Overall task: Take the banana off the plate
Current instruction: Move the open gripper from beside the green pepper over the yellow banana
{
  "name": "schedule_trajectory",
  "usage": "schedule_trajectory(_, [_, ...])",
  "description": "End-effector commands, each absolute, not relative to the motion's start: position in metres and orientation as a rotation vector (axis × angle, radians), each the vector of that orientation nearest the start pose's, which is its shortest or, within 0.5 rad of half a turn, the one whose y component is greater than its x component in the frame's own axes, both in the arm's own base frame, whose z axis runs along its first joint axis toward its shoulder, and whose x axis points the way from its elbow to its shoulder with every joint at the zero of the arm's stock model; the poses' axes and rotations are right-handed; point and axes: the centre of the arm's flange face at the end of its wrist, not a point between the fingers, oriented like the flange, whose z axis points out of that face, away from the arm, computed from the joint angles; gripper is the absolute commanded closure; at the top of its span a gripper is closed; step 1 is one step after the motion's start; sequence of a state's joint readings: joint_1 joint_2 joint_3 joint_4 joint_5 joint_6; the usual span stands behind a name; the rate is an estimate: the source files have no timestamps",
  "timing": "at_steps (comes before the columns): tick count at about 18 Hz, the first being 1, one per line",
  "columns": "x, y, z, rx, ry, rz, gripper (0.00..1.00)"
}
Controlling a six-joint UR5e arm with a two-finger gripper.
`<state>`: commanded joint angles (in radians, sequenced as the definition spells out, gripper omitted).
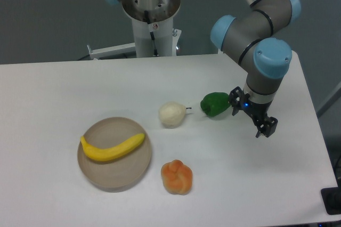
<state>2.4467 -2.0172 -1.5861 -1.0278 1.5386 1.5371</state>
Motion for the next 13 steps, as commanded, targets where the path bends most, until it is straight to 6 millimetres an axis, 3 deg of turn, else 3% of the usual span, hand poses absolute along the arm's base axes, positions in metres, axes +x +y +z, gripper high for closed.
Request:
schedule_trajectory(6, [-0.392, 0.527, 0.278, -2.904, 1.016, 0.09, 0.0])
schedule_trajectory(9, [-0.376, 0.542, 0.268, -2.908, 1.015, 0.067, 0.0])
schedule_trajectory(13, [-0.357, 0.557, 0.272, -2.894, 0.974, 0.053, 0.0])
